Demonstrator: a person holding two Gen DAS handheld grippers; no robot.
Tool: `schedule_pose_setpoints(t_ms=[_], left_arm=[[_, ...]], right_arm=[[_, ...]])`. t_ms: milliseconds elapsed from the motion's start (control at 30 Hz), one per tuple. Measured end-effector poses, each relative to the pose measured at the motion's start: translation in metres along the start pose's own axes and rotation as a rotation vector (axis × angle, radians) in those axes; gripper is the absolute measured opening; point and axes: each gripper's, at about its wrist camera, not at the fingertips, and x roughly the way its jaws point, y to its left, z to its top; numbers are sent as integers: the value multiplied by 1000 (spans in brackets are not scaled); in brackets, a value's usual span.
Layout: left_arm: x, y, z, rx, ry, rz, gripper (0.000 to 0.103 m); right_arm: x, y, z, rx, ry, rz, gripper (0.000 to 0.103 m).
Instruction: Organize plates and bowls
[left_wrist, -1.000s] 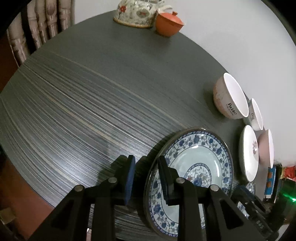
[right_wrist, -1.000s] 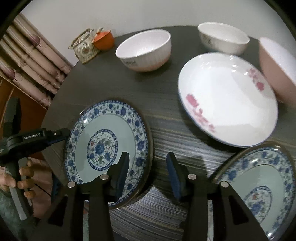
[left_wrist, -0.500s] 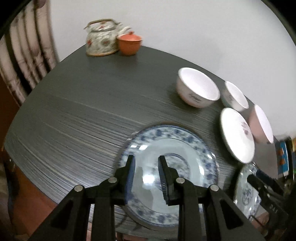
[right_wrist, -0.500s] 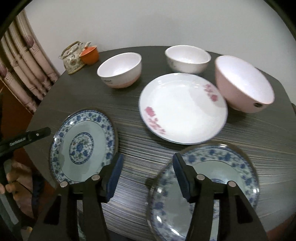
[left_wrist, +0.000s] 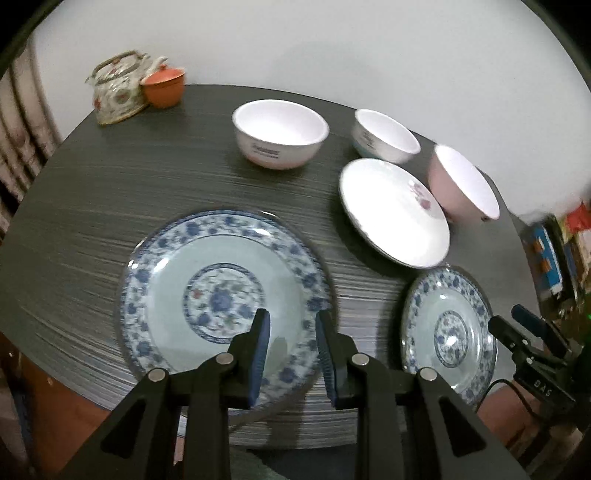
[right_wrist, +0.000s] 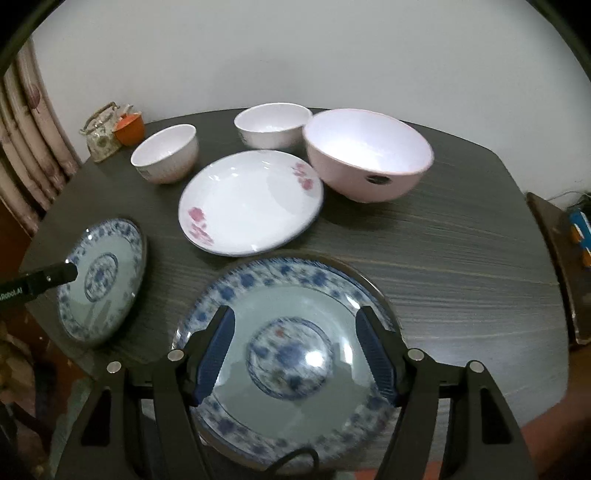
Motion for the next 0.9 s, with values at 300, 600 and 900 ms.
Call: schedule_pose_setpoints(t_ms=[300, 600, 900], left_arm=[[17, -47, -20, 67, 59, -20, 26], [34, -66, -23, 57, 88, -59, 26], [41, -75, -24, 65, 119, -193, 26]], right_arm=[[-16, -13, -22, -2, -10, -39, 70], [-23, -55, -28, 35, 9, 32, 71], [-4, -93, -35, 79, 105, 118, 71]])
